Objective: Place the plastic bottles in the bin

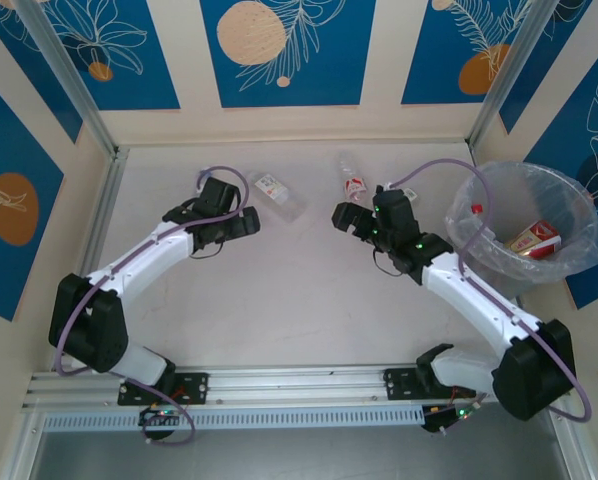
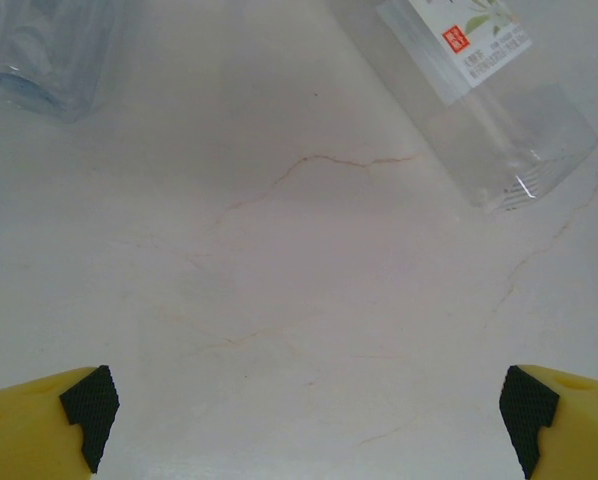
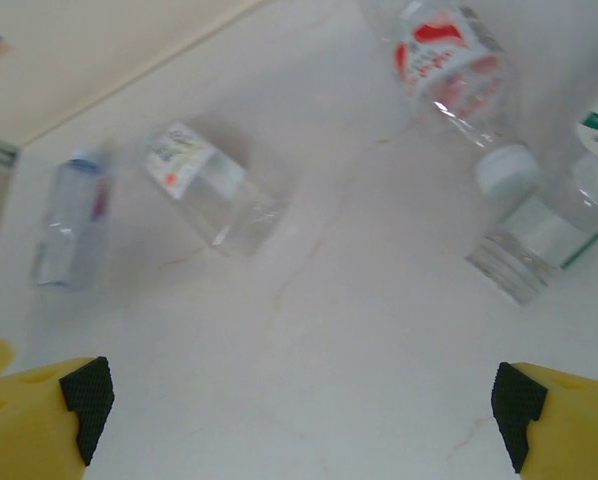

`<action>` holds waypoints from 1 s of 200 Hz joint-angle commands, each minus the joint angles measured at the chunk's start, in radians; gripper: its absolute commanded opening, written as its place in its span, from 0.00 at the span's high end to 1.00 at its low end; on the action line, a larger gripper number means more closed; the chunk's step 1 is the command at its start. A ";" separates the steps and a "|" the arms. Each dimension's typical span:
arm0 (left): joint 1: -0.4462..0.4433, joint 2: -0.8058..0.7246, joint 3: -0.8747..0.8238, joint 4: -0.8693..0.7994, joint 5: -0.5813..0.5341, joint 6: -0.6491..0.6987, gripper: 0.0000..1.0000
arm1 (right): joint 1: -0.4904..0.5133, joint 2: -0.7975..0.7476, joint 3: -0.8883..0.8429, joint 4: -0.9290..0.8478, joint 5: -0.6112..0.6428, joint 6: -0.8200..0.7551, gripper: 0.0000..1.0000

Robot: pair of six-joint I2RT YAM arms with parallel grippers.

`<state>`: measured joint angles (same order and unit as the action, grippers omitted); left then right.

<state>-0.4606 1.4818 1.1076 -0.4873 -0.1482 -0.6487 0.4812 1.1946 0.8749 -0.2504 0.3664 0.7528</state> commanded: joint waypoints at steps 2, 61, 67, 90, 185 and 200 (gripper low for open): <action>0.010 -0.030 -0.064 0.084 0.138 0.003 0.01 | 0.009 0.069 -0.023 0.040 0.203 0.097 0.00; 0.008 -0.043 -0.100 0.080 0.122 0.016 0.01 | -0.085 0.291 0.013 0.066 0.138 0.070 0.08; 0.008 -0.043 -0.101 0.078 0.117 0.018 0.01 | -0.087 0.311 0.021 0.065 0.150 0.071 0.07; 0.008 -0.040 -0.099 0.072 0.110 0.019 0.01 | -0.089 0.386 0.043 0.071 0.202 0.108 0.05; 0.008 -0.049 -0.111 0.059 0.089 0.020 0.01 | -0.121 0.577 0.132 0.076 0.245 0.109 0.08; 0.008 -0.053 -0.113 0.059 0.085 0.018 0.01 | -0.121 0.580 0.131 0.081 0.241 0.095 0.14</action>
<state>-0.4599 1.4590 1.0077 -0.4236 -0.0380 -0.6453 0.3656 1.7645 0.9821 -0.1936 0.5770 0.8467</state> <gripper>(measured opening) 0.992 0.902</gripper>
